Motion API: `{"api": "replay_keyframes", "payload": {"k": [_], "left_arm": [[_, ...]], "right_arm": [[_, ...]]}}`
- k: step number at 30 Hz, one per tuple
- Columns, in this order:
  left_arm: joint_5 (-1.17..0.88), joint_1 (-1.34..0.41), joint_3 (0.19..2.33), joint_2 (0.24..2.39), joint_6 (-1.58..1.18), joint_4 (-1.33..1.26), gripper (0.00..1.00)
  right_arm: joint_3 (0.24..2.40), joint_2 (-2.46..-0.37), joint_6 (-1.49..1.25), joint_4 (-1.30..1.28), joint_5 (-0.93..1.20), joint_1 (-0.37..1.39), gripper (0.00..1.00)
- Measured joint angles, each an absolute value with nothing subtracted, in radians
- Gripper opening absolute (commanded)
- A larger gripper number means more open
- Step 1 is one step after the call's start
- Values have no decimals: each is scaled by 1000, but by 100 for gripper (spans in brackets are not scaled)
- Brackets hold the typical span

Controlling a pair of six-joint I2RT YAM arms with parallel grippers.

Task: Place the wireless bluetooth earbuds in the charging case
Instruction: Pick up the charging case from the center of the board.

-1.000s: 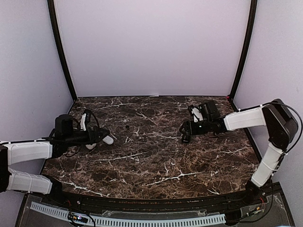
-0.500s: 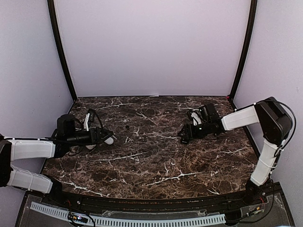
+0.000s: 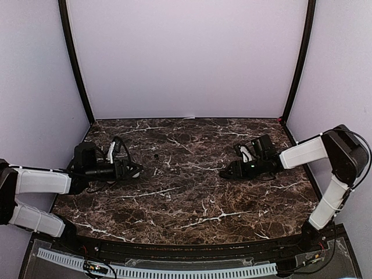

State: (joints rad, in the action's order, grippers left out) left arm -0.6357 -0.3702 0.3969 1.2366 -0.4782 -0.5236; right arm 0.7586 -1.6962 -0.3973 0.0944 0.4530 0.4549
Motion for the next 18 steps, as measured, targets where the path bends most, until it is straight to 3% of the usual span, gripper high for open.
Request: {"api": "replay_keyframes", "payload": {"k": [12,18], "left_arm": [[-632,-424,412,1280,-453,-524,66],[-633,-439,433,1317,-438,-527,66]], "right_arm": [[780,-1686,-253,50,408,455,79],[822,-1684,-167,11,371,460,81]]}}
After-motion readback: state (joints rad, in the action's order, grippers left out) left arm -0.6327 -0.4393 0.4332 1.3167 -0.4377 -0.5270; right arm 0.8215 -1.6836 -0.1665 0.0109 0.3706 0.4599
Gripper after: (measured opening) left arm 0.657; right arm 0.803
